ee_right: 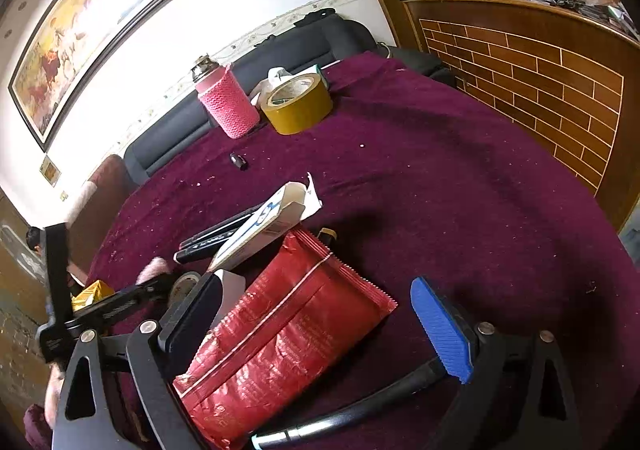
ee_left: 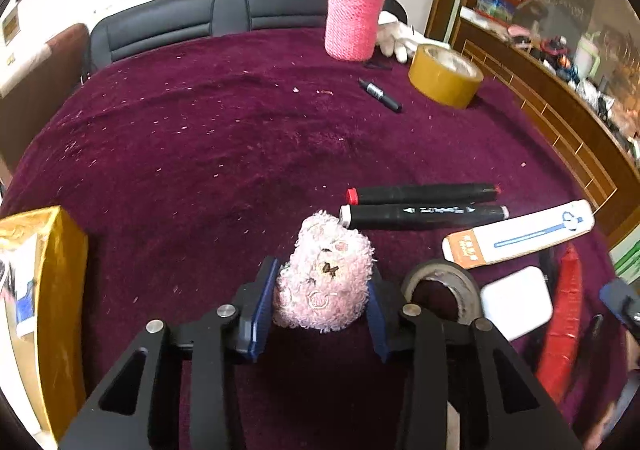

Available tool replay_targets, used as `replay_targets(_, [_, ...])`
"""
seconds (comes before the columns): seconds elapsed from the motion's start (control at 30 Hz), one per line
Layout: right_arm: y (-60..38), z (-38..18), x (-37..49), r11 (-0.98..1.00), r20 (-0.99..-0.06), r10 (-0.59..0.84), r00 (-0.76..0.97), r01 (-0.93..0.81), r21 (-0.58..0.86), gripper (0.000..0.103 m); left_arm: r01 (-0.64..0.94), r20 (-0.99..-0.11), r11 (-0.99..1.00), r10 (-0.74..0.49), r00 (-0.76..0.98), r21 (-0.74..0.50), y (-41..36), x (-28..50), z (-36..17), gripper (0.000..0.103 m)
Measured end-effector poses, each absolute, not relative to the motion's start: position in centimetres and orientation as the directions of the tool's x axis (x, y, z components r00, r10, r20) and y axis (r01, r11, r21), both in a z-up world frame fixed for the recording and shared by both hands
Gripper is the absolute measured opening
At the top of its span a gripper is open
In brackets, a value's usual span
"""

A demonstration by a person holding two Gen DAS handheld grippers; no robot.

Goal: Organize objects
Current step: 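Grasp the grey tape roll with the right tool while the left tool holds the plush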

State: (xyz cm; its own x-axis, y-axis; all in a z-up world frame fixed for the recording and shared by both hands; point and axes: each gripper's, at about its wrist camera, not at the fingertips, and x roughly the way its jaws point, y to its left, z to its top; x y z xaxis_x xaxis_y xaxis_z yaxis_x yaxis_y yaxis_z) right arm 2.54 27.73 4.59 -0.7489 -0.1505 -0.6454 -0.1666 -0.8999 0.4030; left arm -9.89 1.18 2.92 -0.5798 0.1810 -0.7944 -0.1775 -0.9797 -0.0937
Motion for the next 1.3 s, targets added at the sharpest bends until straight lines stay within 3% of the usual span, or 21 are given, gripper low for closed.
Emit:
replay_targets(0.2, [27.8, 4.4, 2.7, -0.907, -0.652, -0.106, -0.751, -0.196, 0.374, 0.098, -0.184, -0.751, -0.963, 0.268, -0.604, -0.195, -0.6, -4.7, 6.2, 0.039])
replay_targets(0.4, [28.5, 5.0, 3.9, -0.894, -0.629, 0.111, -0.769, -0.354, 0.274, 0.098, -0.164, -0.713, -0.942, 0.33, -0.619, -0.293, -2.9, 0.7, 9.2, 0.039])
replay_targets(0.47, [29.0, 5.6, 3.1, -0.901, -0.66, 0.169, -0.732, -0.386, 0.198, 0.098, -0.169, -0.699, -0.942, 0.328, -0.636, -0.288, -3.6, 2.9, 10.1, 0.039])
replay_targets(0.6, [27.8, 7.2, 0.0, -0.935, -0.734, 0.32, -0.599, -0.324, -0.143, 0.097, -0.184, -0.682, -0.943, 0.327, -0.654, -0.276, -4.4, 7.0, 10.1, 0.04])
replay_targets(0.67, [27.4, 8.3, 0.6, -0.952, -0.752, 0.271, -0.601, -0.285, -0.114, 0.097, -0.209, -0.659, -0.934, 0.353, -0.664, -0.29, -4.7, 8.1, 9.6, 0.04])
replay_targets(0.8, [27.4, 8.7, 4.9, -0.912, -0.706, 0.085, -0.703, -0.34, 0.229, 0.102, -0.235, -0.627, -0.907, 0.413, -0.66, -0.35, -5.8, 8.4, 8.0, 0.04])
replay_targets(0.93, [24.4, 7.7, 4.5, -0.903, -0.661, -0.097, -0.744, -0.213, 0.372, 0.102, -0.231, -0.593, -0.893, 0.432, -0.68, -0.386, -7.8, 9.2, 7.6, 0.04])
replay_targets(1.0, [22.7, 7.6, 5.1, -0.927, -0.636, -0.144, -0.758, -0.121, 0.354, 0.102, -0.21, -0.603, -0.898, 0.419, -0.679, -0.387, -8.8, 9.6, 7.6, 0.04])
replay_targets(1.3, [13.8, 10.8, 2.1, -0.976, -0.73, -0.181, -0.659, 0.209, 0.054, 0.101, -0.188, -0.566, -0.868, 0.449, -0.691, -0.459, -11.5, 10.5, 7.8, 0.04])
